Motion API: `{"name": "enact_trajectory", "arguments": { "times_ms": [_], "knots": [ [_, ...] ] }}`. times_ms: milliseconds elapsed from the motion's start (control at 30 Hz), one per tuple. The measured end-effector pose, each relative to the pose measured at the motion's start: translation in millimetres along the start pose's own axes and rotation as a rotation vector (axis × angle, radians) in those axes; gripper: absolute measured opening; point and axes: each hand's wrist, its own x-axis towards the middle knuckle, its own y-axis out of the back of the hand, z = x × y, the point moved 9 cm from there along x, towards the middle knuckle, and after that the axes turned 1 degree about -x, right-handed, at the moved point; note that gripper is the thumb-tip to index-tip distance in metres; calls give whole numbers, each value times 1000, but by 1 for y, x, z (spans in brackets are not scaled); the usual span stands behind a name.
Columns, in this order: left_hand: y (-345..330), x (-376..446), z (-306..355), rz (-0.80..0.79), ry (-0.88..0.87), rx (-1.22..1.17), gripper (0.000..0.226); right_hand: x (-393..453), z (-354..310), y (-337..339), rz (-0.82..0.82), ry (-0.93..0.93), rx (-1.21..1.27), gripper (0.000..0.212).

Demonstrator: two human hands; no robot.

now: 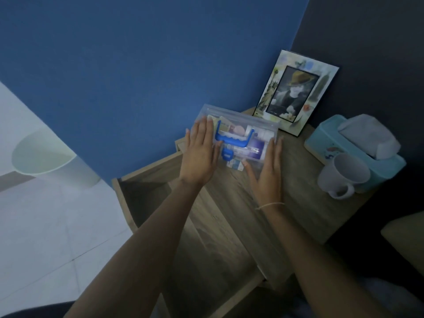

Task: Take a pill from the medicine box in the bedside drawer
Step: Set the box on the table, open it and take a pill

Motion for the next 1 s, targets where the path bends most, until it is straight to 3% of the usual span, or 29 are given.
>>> {"name": "enact_trajectory", "arguments": {
  "times_ms": [133, 367, 500, 700, 1000],
  "knots": [
    [7, -40, -12, 268, 267, -268, 45, -24, 9, -9, -10, -47, 101, 84],
    [-38, -47, -15, 99, 647, -760, 36, -37, 14, -11, 26, -6, -33, 84],
    [-50, -43, -14, 60, 747, -833, 43, -38, 14, -12, 32, -48, -90, 86],
    [-55, -41, -18, -15, 842, -911, 41, -40, 13, -16, -36, -56, 35, 91],
    [-52, -34, -14, -45, 910, -847, 39, -39, 17, -18, -60, -77, 45, 97]
  ]
}}
